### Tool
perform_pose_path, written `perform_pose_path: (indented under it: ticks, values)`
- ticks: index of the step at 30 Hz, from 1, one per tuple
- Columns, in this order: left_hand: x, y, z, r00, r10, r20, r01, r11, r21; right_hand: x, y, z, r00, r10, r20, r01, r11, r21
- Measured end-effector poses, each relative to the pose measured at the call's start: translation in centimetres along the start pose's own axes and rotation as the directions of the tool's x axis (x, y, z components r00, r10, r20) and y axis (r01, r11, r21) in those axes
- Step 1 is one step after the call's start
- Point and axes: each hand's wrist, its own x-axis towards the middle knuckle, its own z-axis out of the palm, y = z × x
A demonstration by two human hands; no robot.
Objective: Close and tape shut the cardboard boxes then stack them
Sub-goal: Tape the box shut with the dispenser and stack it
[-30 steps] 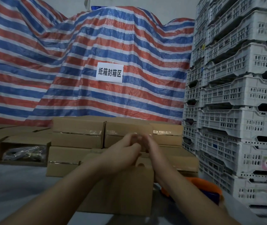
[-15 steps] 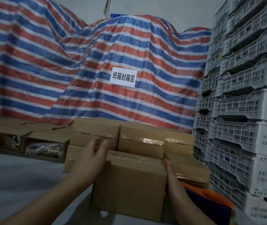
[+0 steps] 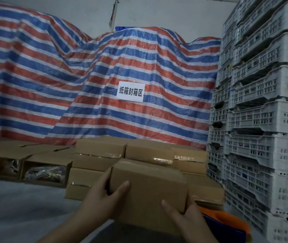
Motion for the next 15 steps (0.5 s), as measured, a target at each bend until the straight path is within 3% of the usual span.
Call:
perform_pose_path:
  ticks: [6, 9, 12, 14, 15]
  values:
    - [3.8, 5.5, 6.8, 0.989, 0.148, -0.021, -0.147, 0.988, 0.053, 1.7, -4.1, -6.1, 0.935, -0.167, -0.313, 0.185, 0.982, 0.028]
    - [5.7, 7.3, 9.8, 0.991, 0.127, 0.039, -0.126, 0.992, -0.026, 2.7, -5.3, -9.5, 0.918, -0.159, -0.364, 0.21, 0.972, 0.103]
    - [7.0, 7.5, 12.2, 0.967, 0.202, 0.153, -0.201, 0.979, -0.025, 4.1, -5.7, -12.5, 0.927, -0.095, -0.363, 0.156, 0.978, 0.141]
    - [7.7, 6.7, 13.2, 0.922, 0.311, 0.232, -0.344, 0.932, 0.116, 5.2, -5.8, -14.3, 0.936, -0.047, -0.349, 0.108, 0.982, 0.158]
    - [8.2, 6.1, 13.5, 0.884, 0.377, 0.276, -0.449, 0.847, 0.283, 5.9, -5.8, -15.1, 0.94, -0.014, -0.341, 0.074, 0.984, 0.163]
